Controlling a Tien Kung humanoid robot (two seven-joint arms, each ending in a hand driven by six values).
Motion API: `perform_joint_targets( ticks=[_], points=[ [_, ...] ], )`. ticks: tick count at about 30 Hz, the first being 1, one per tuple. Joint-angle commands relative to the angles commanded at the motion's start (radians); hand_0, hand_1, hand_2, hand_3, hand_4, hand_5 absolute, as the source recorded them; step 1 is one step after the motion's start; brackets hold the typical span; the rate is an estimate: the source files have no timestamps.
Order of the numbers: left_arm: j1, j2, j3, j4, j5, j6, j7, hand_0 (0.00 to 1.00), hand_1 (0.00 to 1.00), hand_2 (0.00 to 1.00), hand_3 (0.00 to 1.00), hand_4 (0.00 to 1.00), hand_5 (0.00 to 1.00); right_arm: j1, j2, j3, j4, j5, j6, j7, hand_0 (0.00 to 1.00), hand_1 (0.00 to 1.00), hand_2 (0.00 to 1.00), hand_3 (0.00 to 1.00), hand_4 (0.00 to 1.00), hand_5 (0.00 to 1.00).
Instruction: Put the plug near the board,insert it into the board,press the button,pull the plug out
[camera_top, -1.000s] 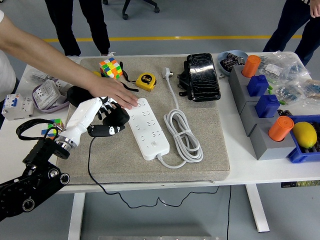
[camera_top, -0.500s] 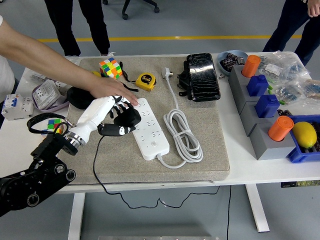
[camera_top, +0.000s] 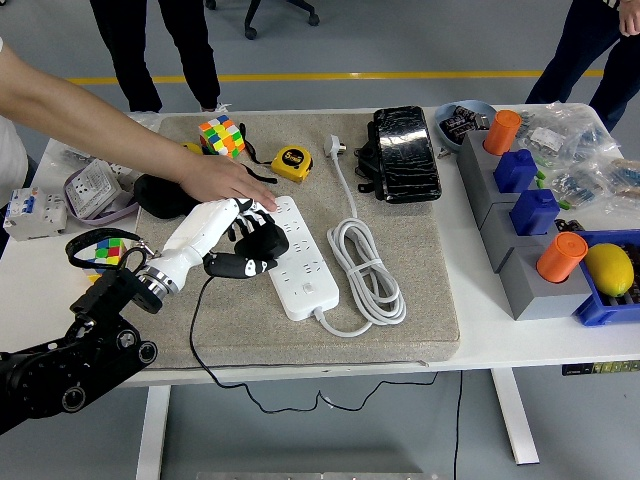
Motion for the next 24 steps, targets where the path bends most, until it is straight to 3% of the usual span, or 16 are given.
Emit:
perform_joint_targets(
  ticks=[24],
  points=[
    [-0.042,-0.017,0.054,0.064,-0.019,-0.002,0.001,0.284,0.418,0.456,0.549,0.793,0.002,-0.001,0.001,-0.005,0.001,0.003,0.0,0.002,0.579,0.657,0.644,0.548,0.931,0.501]
  ],
)
